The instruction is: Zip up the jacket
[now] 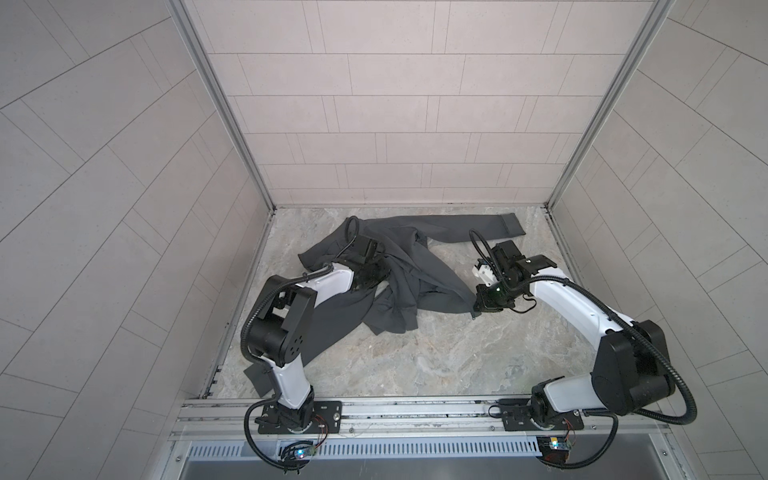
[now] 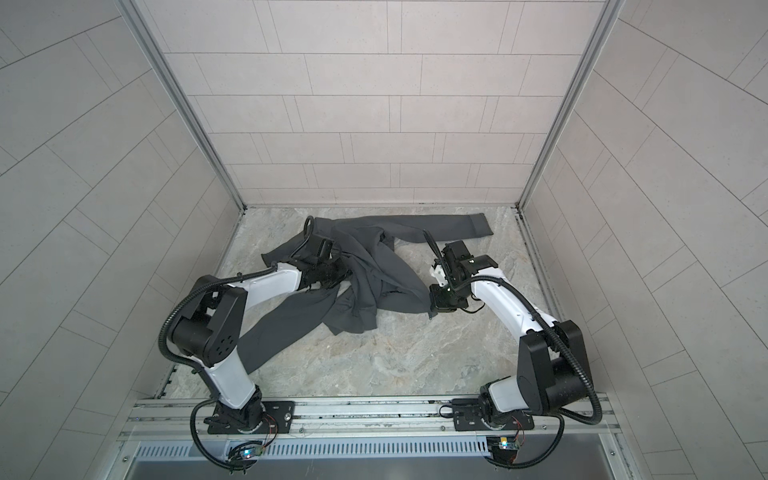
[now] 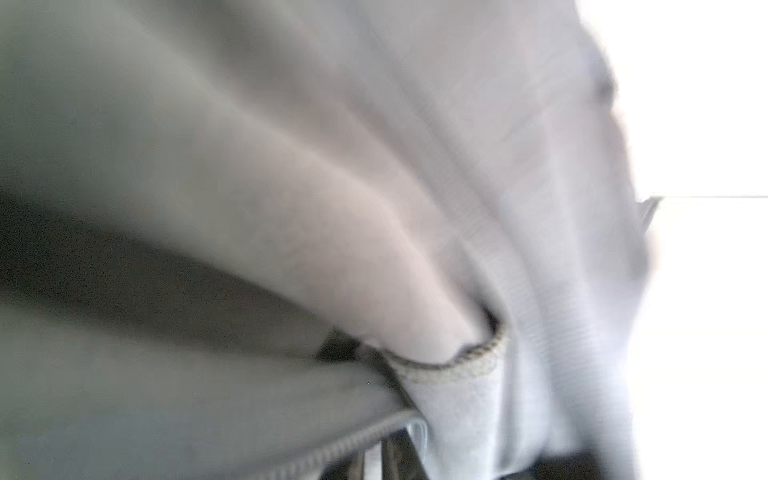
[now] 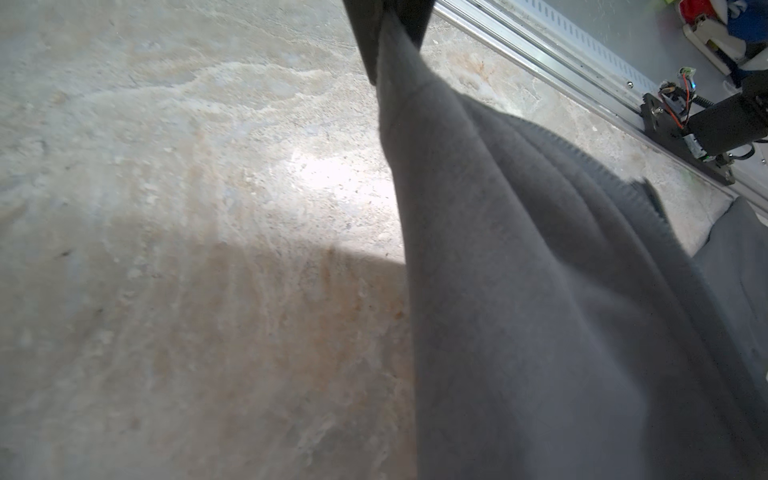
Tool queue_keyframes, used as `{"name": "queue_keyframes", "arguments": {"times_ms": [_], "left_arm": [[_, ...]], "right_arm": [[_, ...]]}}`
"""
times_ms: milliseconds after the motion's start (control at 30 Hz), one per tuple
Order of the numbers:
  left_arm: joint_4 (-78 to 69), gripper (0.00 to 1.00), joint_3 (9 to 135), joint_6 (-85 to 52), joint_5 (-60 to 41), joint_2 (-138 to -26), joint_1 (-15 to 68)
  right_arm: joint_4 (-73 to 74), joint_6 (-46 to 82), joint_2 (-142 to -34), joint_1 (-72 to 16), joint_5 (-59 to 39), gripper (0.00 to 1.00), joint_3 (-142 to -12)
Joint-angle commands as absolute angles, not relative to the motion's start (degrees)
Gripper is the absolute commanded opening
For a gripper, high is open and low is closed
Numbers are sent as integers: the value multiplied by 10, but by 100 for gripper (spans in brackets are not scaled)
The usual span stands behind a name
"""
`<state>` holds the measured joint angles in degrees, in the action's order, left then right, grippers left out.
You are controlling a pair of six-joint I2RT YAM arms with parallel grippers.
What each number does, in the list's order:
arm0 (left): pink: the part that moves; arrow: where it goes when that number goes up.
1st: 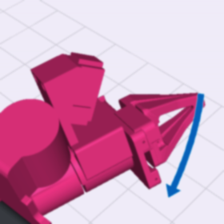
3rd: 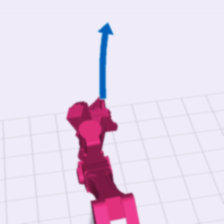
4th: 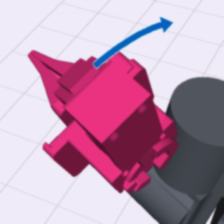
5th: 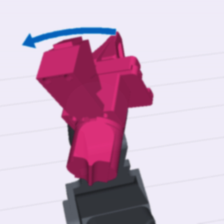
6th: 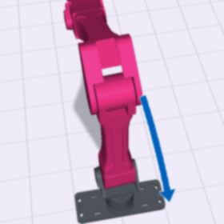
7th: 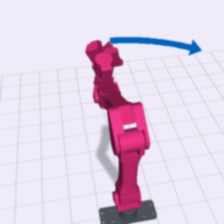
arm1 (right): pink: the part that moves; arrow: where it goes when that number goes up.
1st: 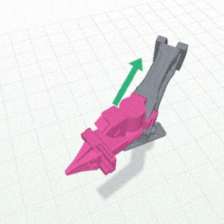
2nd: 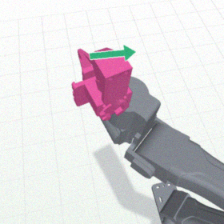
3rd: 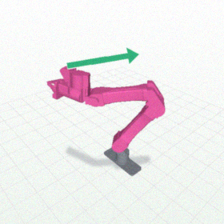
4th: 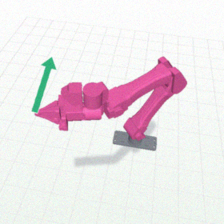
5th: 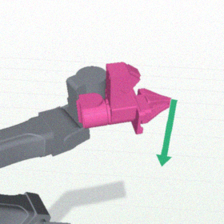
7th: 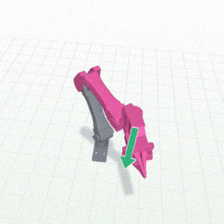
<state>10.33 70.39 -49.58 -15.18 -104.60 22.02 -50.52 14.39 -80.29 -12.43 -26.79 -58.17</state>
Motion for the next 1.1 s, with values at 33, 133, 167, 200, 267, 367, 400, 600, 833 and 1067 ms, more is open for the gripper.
{"name": "queue_keyframes", "arguments": {"times_ms": [33, 133, 167, 200, 267, 367, 400, 600, 833, 1067], "left_arm": [[304, 0, 892, -316, -124, -1104, 211], [383, 0, 989, -263, -121, -1136, 212], [410, 0, 1010, -248, -113, -1139, 212], [435, 0, 1025, -235, -99, -1138, 212], [477, 0, 1036, -209, -70, -1125, 210], [548, 0, 1034, -179, 5, -1088, 203], [573, 0, 1032, -166, 36, -1076, 199], [697, 0, 1042, -111, 222, -1025, 161], [802, 0, 1113, -89, 291, -1052, 164], [876, 0, 1218, -152, 173, -1199, 266]], "right_arm": [[-517, 175, -772, -94, -227, 0, -564], [-512, 187, -756, -78, -226, 0, -555], [-513, 191, -749, -75, -223, 0, -555], [-515, 194, -743, -72, -219, 0, -554], [-522, 197, -732, -67, -214, 0, -558], [-535, 199, -720, -64, -213, 0, -570], [-537, 202, -718, -63, -212, 0, -576], [-531, 232, -712, -65, -220, 0, -585], [-549, 243, -716, -85, -188, 0, -589], [-565, 249, -718, -97, -160, 0, -594]]}}
